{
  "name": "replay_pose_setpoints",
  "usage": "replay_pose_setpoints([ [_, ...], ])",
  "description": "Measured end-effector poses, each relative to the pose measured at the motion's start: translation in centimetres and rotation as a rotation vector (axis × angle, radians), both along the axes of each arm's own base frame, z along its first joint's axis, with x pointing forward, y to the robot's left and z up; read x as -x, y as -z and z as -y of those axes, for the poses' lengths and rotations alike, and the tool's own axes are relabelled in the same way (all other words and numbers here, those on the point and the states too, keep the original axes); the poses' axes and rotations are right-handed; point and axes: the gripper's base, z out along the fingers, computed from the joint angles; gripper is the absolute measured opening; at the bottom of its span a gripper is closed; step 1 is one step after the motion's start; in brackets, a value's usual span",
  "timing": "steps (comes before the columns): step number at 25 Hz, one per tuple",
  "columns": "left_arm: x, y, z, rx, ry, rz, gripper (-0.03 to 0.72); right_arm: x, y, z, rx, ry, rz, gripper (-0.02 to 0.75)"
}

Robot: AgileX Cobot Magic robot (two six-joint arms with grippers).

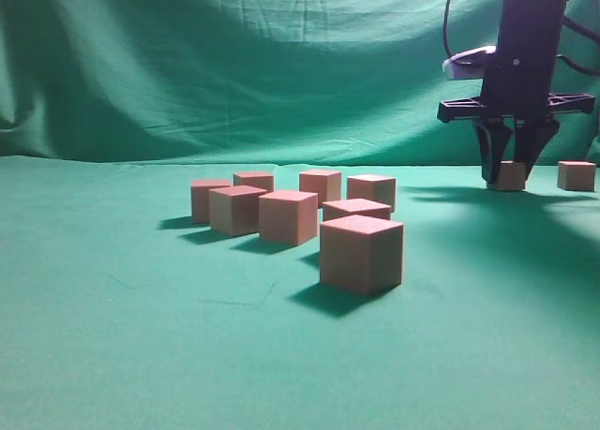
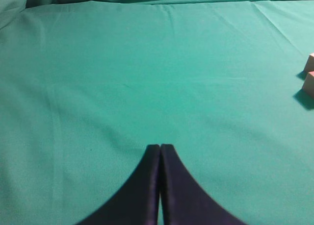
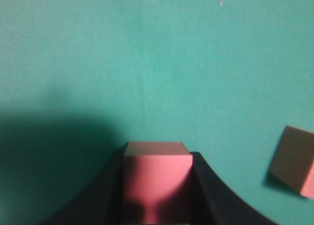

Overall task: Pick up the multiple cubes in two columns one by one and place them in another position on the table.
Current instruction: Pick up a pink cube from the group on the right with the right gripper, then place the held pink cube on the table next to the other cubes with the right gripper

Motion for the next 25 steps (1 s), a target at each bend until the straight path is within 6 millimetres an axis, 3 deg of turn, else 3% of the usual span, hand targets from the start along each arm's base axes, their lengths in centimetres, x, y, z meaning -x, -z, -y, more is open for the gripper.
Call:
replay_pose_setpoints([
  [3,0.0,0.0,0.0,0.0,0.0,0.0,0.0,0.6,-3.3,0.0,-0.012,0.007,0.003,0.259],
  [7,0.0,0.0,0.0,0.0,0.0,0.0,0.0,2.2,-11.6,0.1,-0.083,0.009,0.142,0.259],
  [12,0.0,0.0,0.0,0.0,0.0,0.0,0.0,6.9,-21.2,0.1,-0.233,-0.01,0.307,0.259],
  [16,0.0,0.0,0.0,0.0,0.0,0.0,0.0,12.3,-26.5,0.4,-0.351,-0.037,0.378,0.259],
  [19,0.0,0.0,0.0,0.0,0.0,0.0,0.0,16.5,-28.2,0.8,-0.395,-0.065,0.381,0.259],
  [22,0.0,0.0,0.0,0.0,0.0,0.0,0.0,20.0,-27.8,1.2,-0.403,-0.125,0.345,0.259],
  [25,0.0,0.0,0.0,0.0,0.0,0.0,0.0,22.6,-25.8,1.3,-0.427,-0.17,0.264,0.259],
])
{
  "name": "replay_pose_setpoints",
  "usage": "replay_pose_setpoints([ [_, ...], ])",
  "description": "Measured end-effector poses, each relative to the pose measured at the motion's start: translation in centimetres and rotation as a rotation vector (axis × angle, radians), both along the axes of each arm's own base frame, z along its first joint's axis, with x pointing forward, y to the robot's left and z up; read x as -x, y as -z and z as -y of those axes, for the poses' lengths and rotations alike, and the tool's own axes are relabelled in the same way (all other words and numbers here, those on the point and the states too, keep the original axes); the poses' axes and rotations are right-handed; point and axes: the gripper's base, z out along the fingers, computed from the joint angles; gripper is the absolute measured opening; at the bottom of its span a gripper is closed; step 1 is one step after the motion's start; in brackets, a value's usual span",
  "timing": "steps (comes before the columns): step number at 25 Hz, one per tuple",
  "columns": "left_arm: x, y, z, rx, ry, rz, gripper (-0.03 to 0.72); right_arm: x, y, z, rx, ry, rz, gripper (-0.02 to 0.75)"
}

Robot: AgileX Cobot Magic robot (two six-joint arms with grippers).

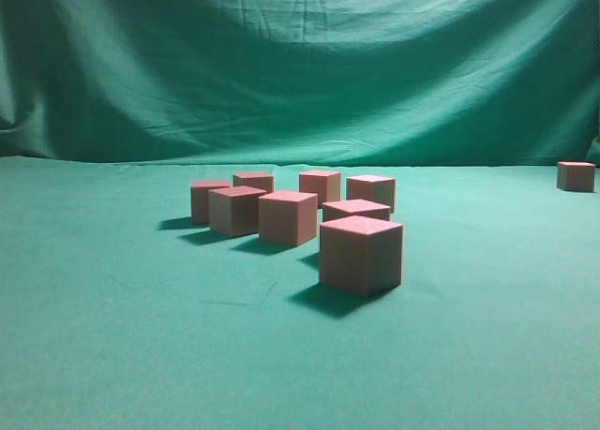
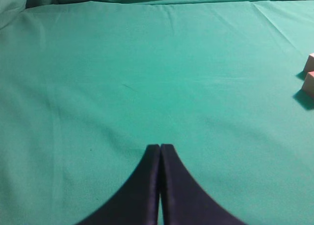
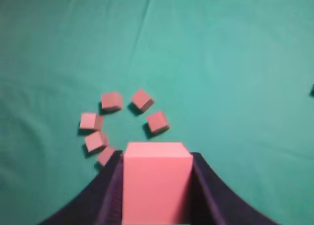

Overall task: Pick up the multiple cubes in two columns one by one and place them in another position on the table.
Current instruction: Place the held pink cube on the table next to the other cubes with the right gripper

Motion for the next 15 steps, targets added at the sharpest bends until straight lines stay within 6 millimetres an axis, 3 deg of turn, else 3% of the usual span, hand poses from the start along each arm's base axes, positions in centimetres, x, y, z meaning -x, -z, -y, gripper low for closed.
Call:
replay_pose_setpoints([
  [8,0.0,0.0,0.0,0.0,0.0,0.0,0.0,5.1,4.1,-0.2,-0.022,-0.096,-0.097,0.259],
  [11,0.0,0.0,0.0,0.0,0.0,0.0,0.0,6.3,5.5,-1.9,0.002,-0.184,-0.134,0.259],
  [15,0.0,0.0,0.0,0.0,0.0,0.0,0.0,8.5,7.1,-6.0,0.031,-0.365,-0.117,0.259],
])
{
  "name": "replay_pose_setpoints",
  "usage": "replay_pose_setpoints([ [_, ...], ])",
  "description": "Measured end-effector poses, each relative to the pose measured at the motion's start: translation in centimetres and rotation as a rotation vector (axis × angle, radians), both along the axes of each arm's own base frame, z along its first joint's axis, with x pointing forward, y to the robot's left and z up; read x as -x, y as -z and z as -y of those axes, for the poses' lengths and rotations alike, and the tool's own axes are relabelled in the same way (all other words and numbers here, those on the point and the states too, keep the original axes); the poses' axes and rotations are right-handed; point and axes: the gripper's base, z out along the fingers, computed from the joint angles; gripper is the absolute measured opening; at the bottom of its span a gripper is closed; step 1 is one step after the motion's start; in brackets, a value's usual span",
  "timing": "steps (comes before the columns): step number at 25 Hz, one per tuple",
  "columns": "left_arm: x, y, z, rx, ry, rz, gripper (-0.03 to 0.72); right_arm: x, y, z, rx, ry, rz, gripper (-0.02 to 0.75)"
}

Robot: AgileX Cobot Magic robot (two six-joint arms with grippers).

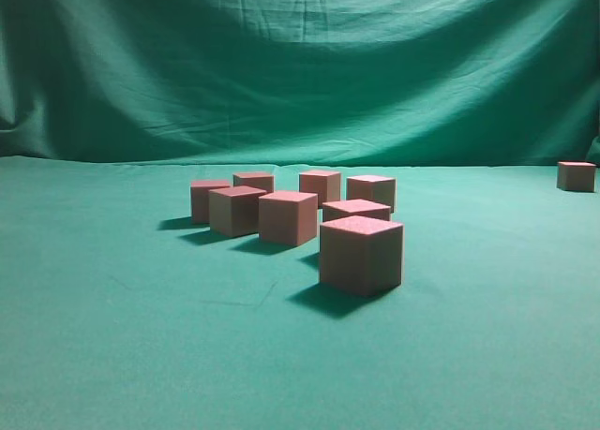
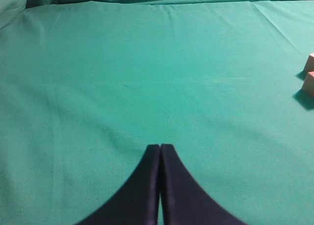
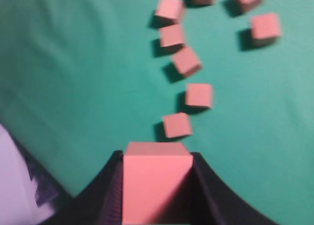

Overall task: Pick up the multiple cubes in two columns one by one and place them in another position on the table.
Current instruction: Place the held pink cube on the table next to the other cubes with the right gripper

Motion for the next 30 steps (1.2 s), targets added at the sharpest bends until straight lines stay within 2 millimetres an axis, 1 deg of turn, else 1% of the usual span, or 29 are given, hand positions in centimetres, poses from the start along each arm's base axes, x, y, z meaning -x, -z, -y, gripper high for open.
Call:
replay_pose_setpoints([
  [3,0.0,0.0,0.0,0.0,0.0,0.0,0.0,1.3,1.1,-3.3,0.033,-0.123,0.036,0.259],
  [5,0.0,0.0,0.0,0.0,0.0,0.0,0.0,2.0,2.2,-5.1,0.091,-0.197,0.05,0.259],
  [8,0.0,0.0,0.0,0.0,0.0,0.0,0.0,2.2,4.6,-7.6,0.202,-0.288,0.066,0.259],
  [11,0.0,0.0,0.0,0.0,0.0,0.0,0.0,1.9,7.2,-9.8,0.296,-0.356,0.092,0.259],
  [15,0.0,0.0,0.0,0.0,0.0,0.0,0.0,1.7,10.5,-12.3,0.38,-0.429,0.129,0.259],
  [19,0.0,0.0,0.0,0.0,0.0,0.0,0.0,1.4,13.0,-13.5,0.467,-0.528,0.17,0.259],
  [21,0.0,0.0,0.0,0.0,0.0,0.0,0.0,1.1,13.9,-13.9,0.482,-0.549,0.175,0.259],
  [24,0.0,0.0,0.0,0.0,0.0,0.0,0.0,0.8,14.8,-14.4,0.48,-0.557,0.19,0.259],
  [30,0.0,0.0,0.0,0.0,0.0,0.0,0.0,0.4,15.7,-15.3,0.447,-0.555,0.222,0.259],
])
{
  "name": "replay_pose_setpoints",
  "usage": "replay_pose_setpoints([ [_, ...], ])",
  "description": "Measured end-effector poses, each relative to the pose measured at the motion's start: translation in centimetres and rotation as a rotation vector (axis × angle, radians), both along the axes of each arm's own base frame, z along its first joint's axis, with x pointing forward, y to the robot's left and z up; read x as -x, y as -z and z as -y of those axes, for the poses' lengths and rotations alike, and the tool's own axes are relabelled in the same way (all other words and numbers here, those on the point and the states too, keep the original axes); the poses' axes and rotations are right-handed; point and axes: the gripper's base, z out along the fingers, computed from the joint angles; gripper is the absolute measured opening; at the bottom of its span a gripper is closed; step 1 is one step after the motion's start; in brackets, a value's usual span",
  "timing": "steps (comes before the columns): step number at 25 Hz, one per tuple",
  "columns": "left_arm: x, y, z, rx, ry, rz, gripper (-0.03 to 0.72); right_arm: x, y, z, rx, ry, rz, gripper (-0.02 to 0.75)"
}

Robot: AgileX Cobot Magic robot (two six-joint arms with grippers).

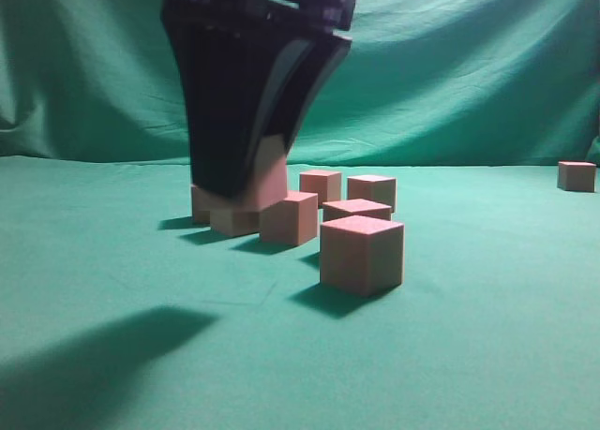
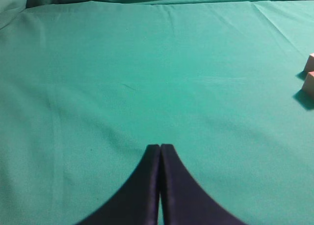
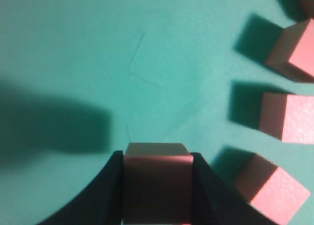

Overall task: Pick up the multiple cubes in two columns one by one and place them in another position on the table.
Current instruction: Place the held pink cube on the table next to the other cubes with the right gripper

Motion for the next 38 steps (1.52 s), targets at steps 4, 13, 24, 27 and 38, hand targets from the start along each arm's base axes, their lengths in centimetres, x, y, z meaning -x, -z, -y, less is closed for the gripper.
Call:
replay_pose_setpoints([
  [4,0.0,0.0,0.0,0.0,0.0,0.0,0.0,0.0,1.1,-0.4,0.019,-0.003,-0.015,0.259],
  [13,0.0,0.0,0.0,0.0,0.0,0.0,0.0,-0.1,2.6,-0.7,0.051,-0.007,-0.036,0.259],
  [24,0.0,0.0,0.0,0.0,0.0,0.0,0.0,-0.3,3.2,-1.0,0.05,-0.06,-0.017,0.259],
  [27,0.0,0.0,0.0,0.0,0.0,0.0,0.0,-0.3,3.6,-1.0,0.06,-0.062,-0.022,0.259],
  [38,0.0,0.0,0.0,0.0,0.0,0.0,0.0,-0.3,3.6,-1.0,0.063,-0.071,-0.021,0.259],
])
